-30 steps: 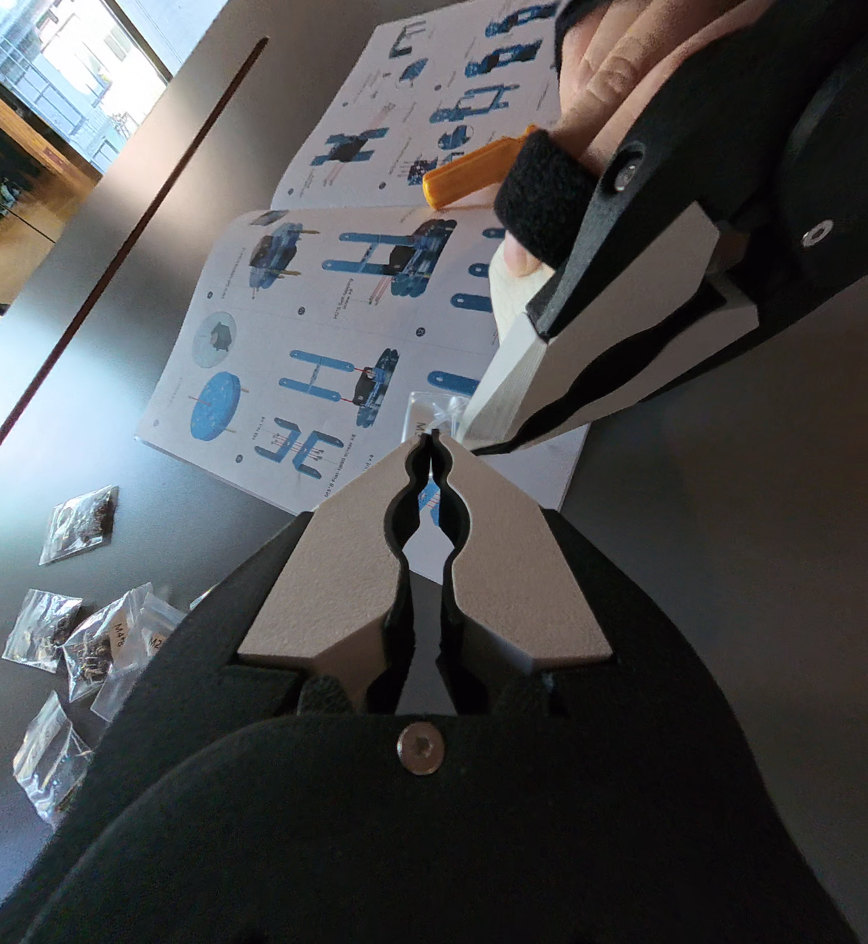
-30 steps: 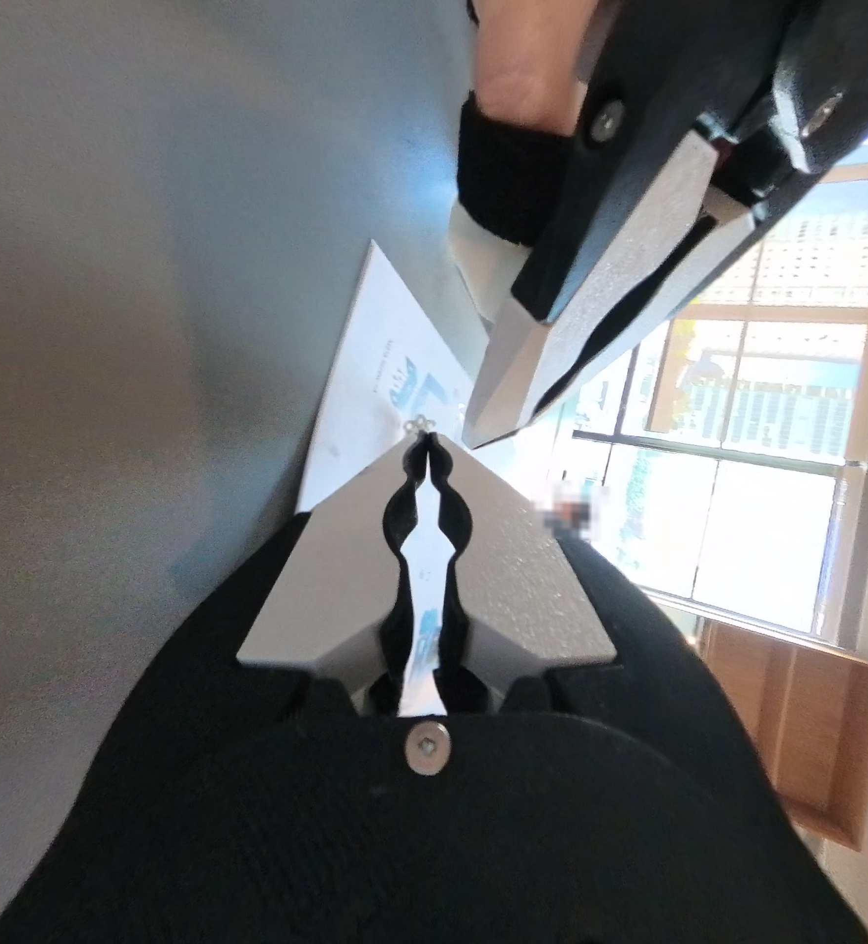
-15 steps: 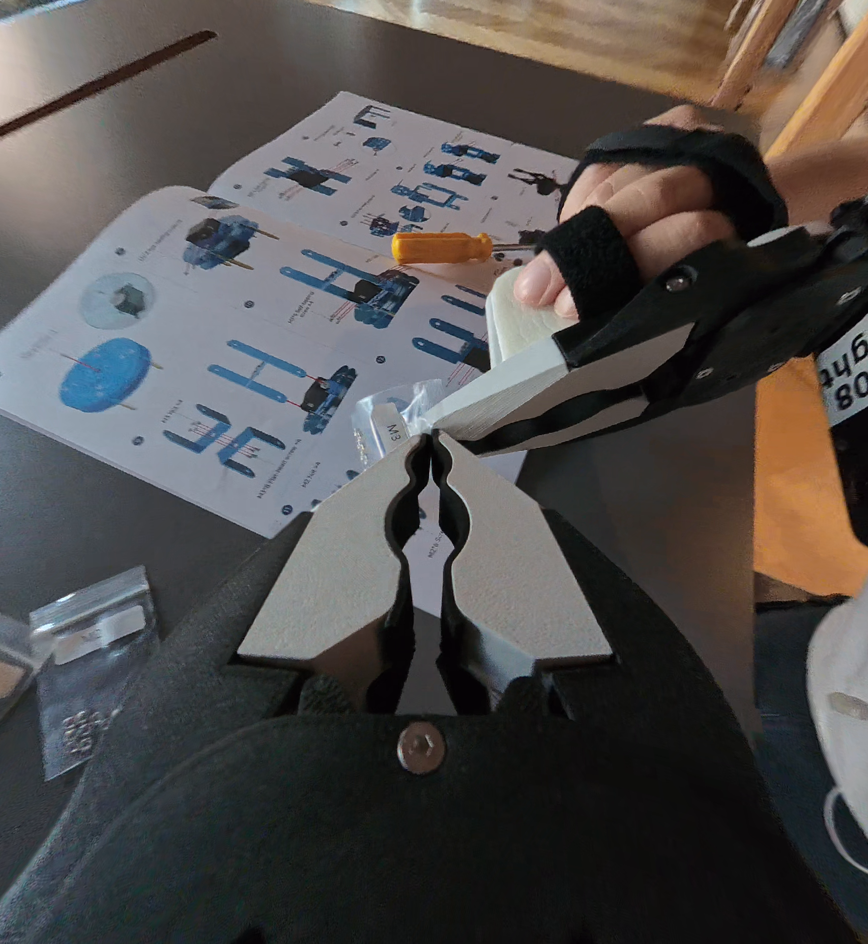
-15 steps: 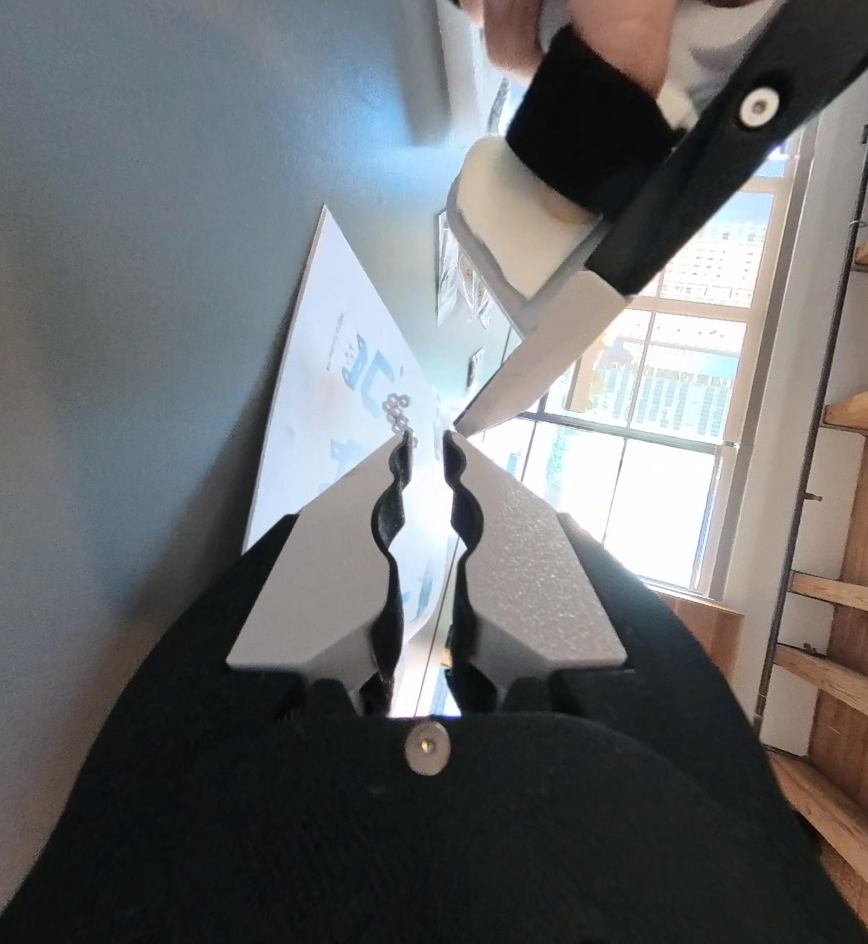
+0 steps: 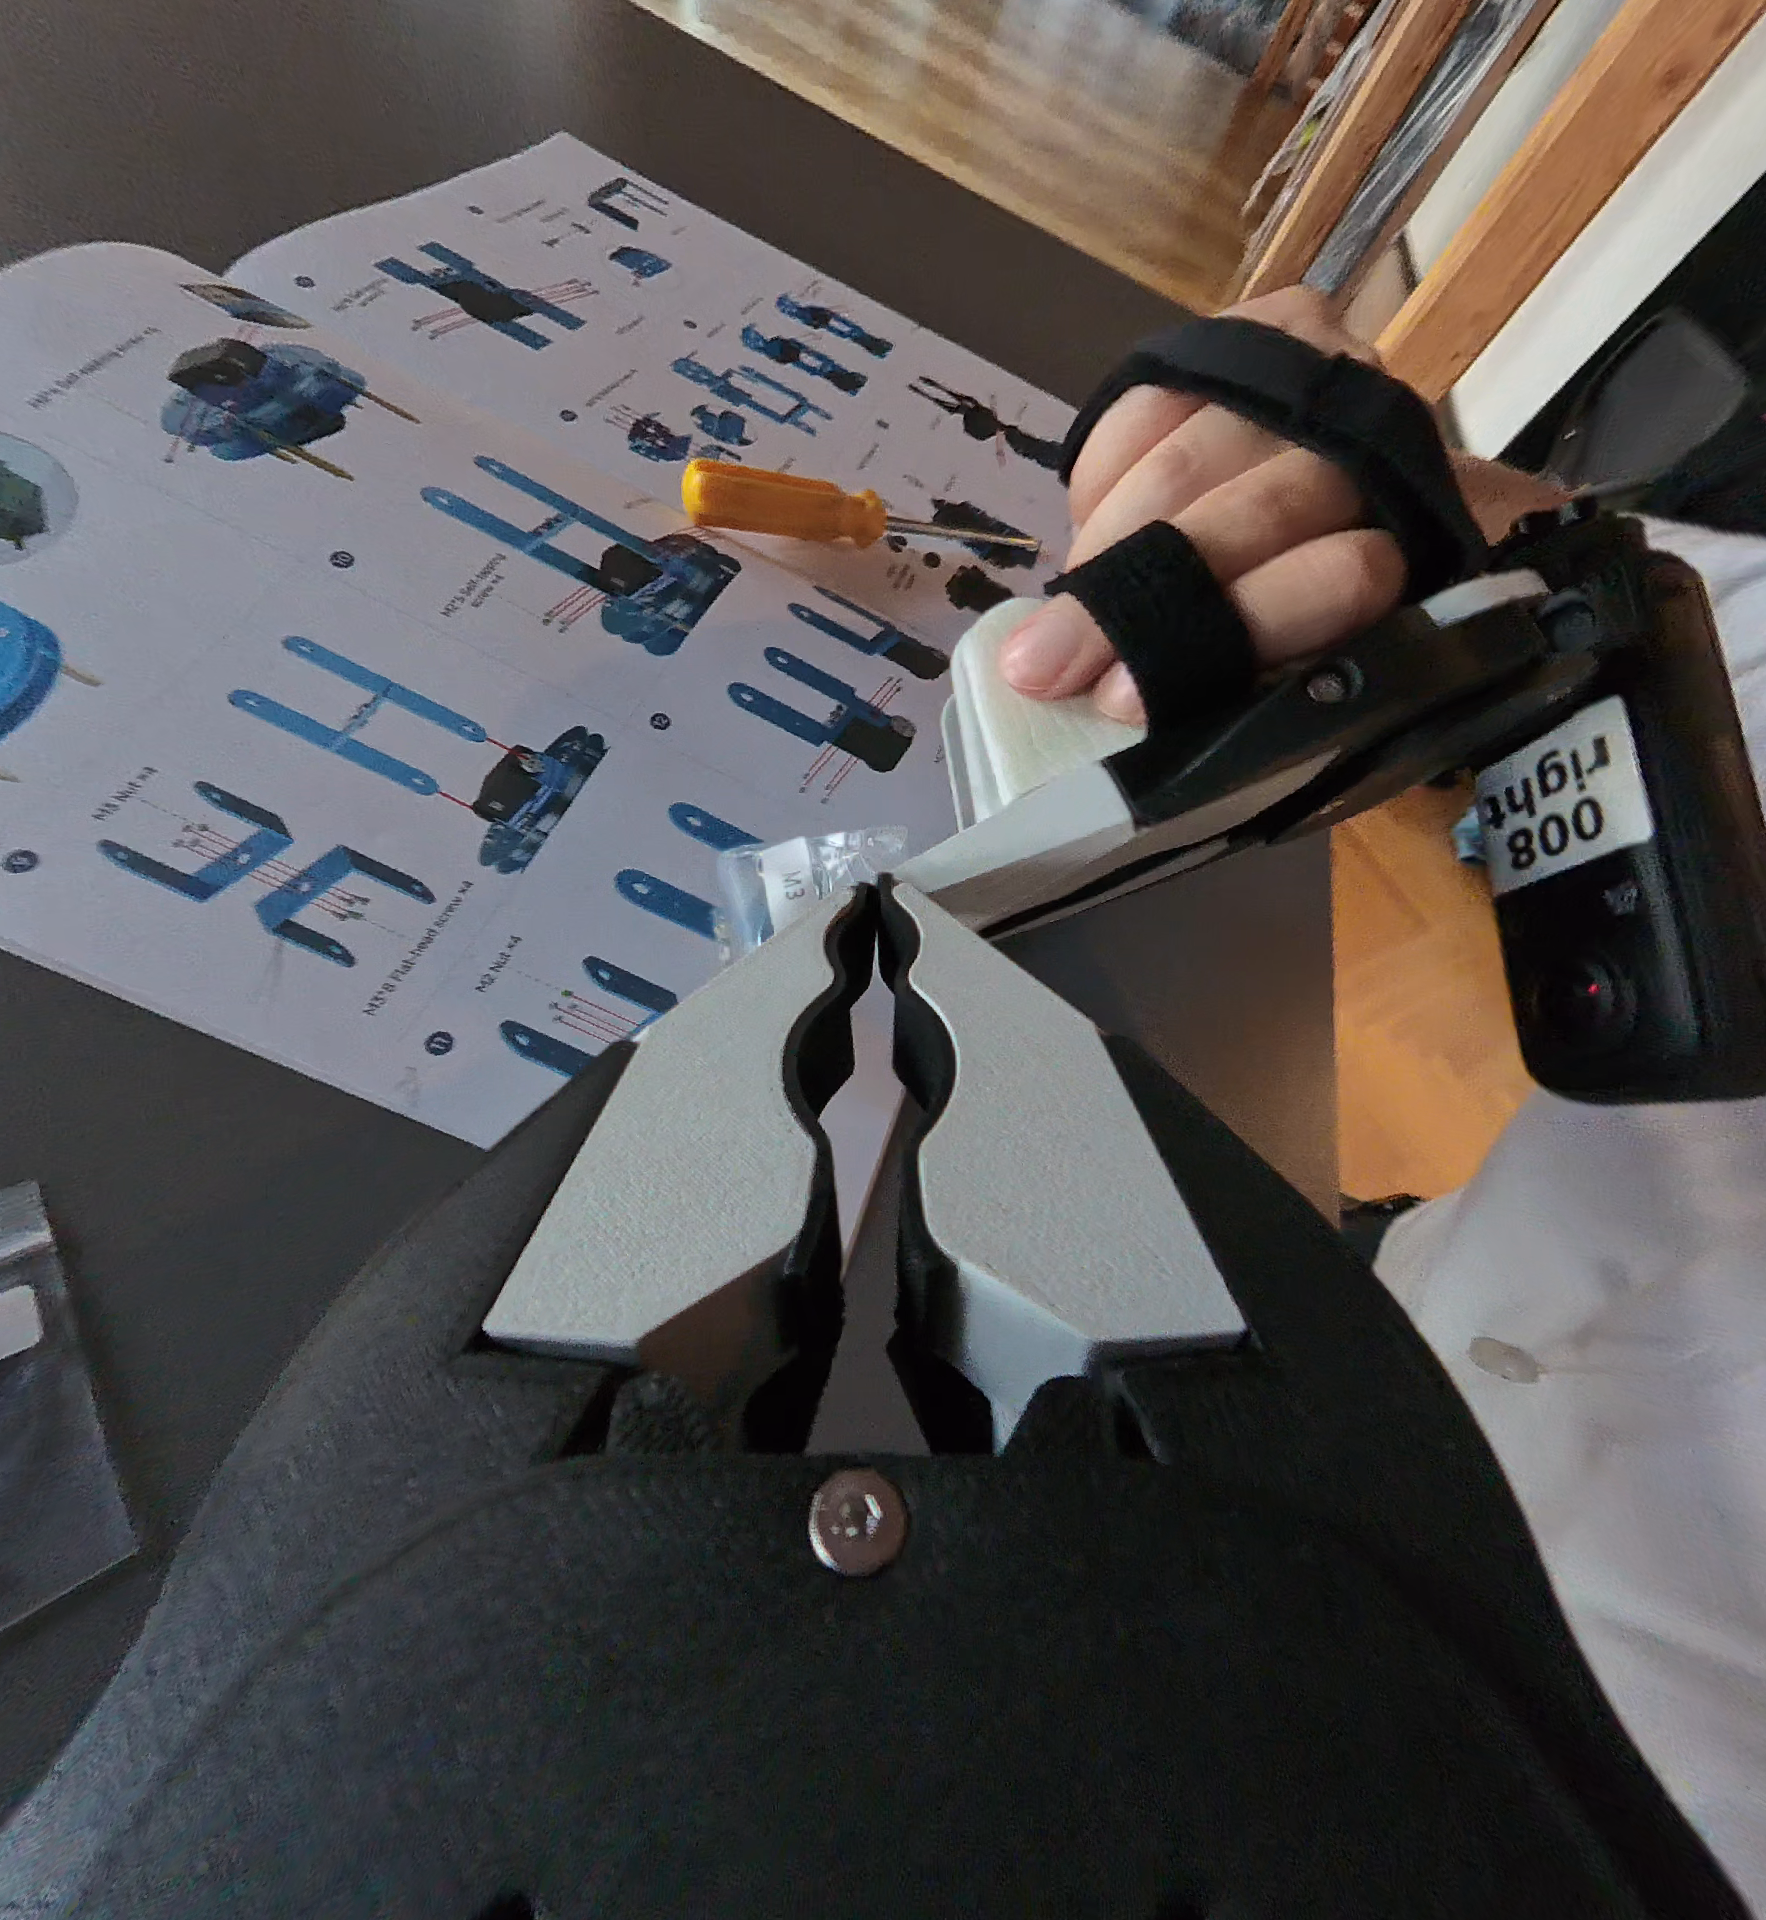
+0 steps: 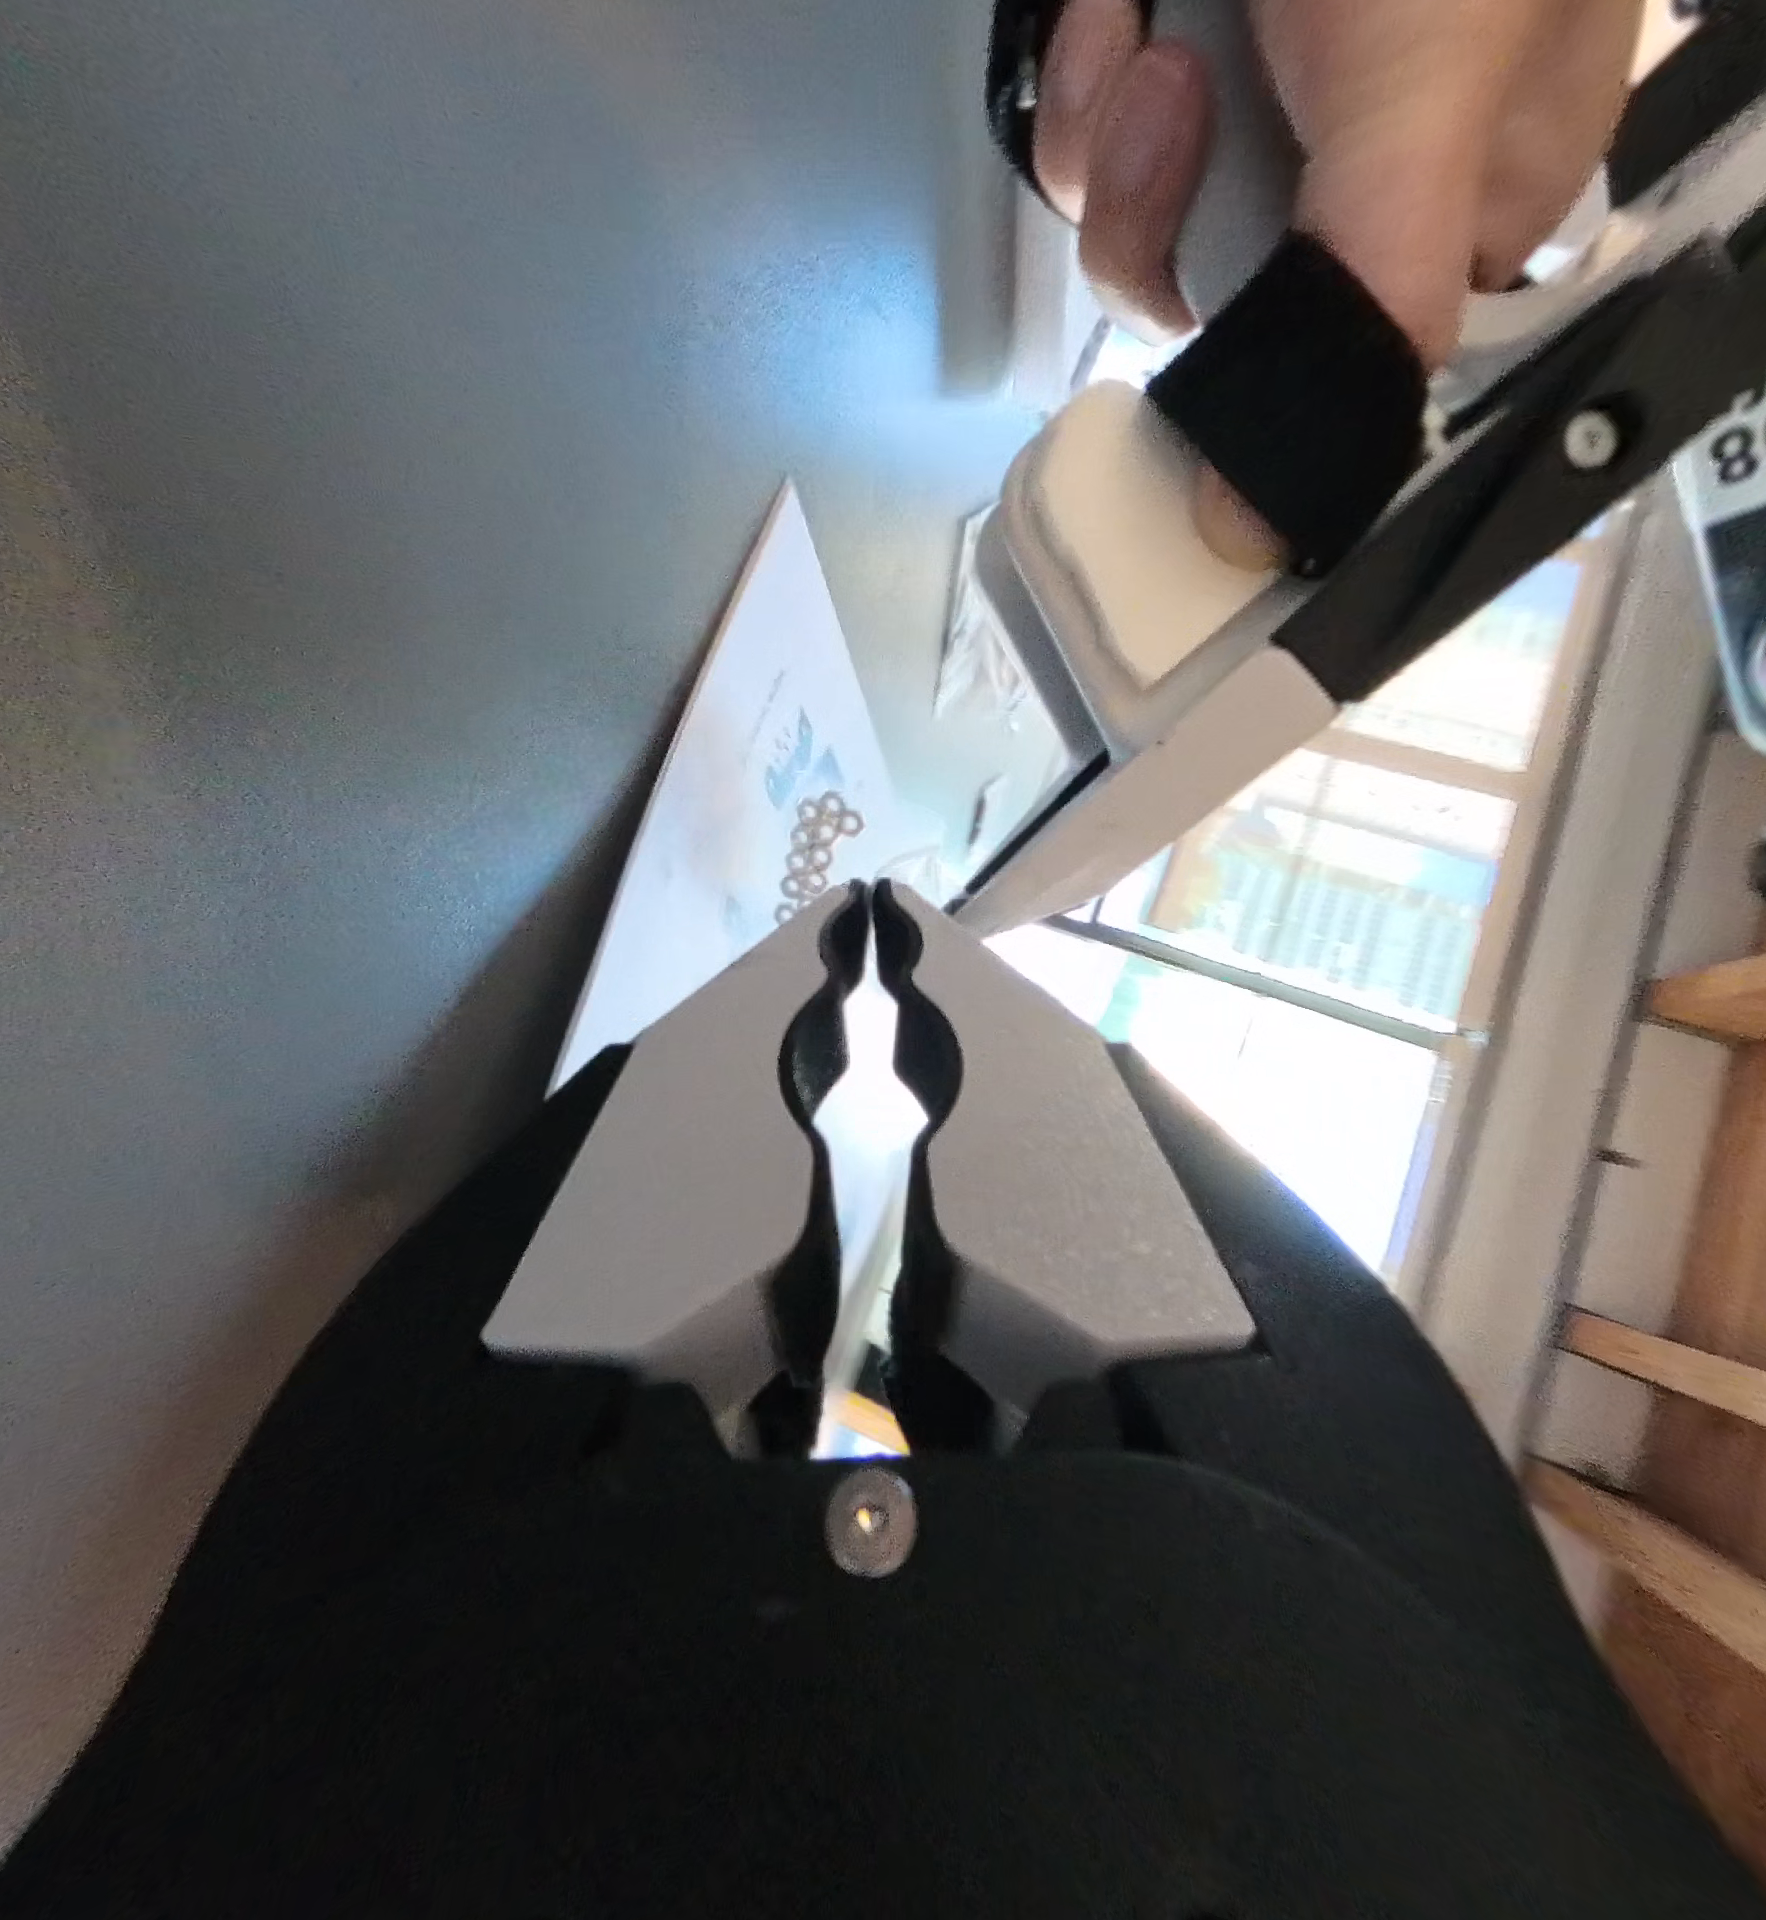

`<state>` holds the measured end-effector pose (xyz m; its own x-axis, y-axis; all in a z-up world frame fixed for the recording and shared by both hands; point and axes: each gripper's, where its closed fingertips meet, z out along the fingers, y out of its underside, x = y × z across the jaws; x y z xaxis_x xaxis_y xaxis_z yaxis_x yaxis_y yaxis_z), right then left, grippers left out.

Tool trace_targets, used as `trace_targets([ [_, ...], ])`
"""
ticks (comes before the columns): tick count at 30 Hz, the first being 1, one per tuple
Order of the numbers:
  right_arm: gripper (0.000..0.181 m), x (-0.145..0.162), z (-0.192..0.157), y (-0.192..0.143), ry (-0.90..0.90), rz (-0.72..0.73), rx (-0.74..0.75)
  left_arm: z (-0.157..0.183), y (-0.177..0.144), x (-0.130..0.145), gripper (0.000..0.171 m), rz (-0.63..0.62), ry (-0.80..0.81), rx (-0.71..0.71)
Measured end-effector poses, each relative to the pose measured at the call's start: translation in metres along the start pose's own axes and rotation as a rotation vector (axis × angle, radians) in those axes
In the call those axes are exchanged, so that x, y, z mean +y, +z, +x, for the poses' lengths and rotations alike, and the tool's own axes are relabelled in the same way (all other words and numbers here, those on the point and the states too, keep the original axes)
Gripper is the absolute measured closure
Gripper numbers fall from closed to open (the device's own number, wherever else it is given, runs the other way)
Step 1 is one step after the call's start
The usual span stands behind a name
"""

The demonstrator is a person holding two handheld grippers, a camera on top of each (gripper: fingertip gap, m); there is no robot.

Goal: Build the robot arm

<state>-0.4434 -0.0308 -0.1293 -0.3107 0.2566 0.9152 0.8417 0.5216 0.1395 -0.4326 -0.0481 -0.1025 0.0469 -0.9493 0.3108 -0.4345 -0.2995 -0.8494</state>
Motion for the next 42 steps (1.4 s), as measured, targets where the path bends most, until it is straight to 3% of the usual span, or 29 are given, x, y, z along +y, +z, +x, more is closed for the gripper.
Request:
trace_targets([
  [7, 0.181, -0.002, -0.007, -0.011, 0.269, 0.129, -0.238, 0.005, 0.0, -0.001, 0.171, 0.004, 0.036, 0.016],
  [13, 0.181, -0.008, -0.003, -0.029, 0.579, 0.36, -0.507, 0.019, 0.001, -0.007, 0.171, 0.009, 0.125, 0.088],
  [14, 0.181, -0.005, -0.001, -0.031, 0.657, 0.39, -0.565, 0.021, -0.002, -0.014, 0.168, 0.044, 0.111, 0.119],
  [16, 0.181, 0.006, 0.006, -0.028, 0.827, 0.402, -0.657, 0.017, -0.009, -0.026, 0.135, 0.112, 0.07, 0.144],
  [17, 0.181, 0.013, 0.009, -0.024, 0.925, 0.383, -0.704, 0.013, -0.013, -0.029, 0.129, 0.131, 0.069, 0.145],
  [21, 0.181, 0.034, 0.029, -0.009, 1.337, 0.325, -0.844, -0.01, -0.016, -0.027, 0.103, 0.109, 0.252, -0.085],
  [24, 0.181, 0.04, 0.046, 0.0, 1.651, 0.306, -0.916, -0.019, -0.014, -0.029, 0.101, 0.115, 0.334, -0.267],
  [29, 0.181, 0.036, 0.049, 0.006, 1.935, 0.222, -1.06, -0.033, -0.011, -0.045, 0.092, 0.116, 0.412, -0.488],
  [33, 0.181, 0.039, 0.045, 0.011, 2.004, 0.157, -1.058, -0.046, 0.006, -0.044, 0.096, 0.035, 0.387, -0.531],
  [39, 0.181, 0.054, 0.051, 0.011, 2.085, 0.183, -1.039, -0.064, 0.022, -0.05, 0.128, 0.001, 0.369, -0.616],
  [42, 0.181, 0.058, 0.046, 0.009, 2.084, 0.175, -1.063, -0.063, 0.031, -0.051, 0.128, -0.004, 0.374, -0.591],
])
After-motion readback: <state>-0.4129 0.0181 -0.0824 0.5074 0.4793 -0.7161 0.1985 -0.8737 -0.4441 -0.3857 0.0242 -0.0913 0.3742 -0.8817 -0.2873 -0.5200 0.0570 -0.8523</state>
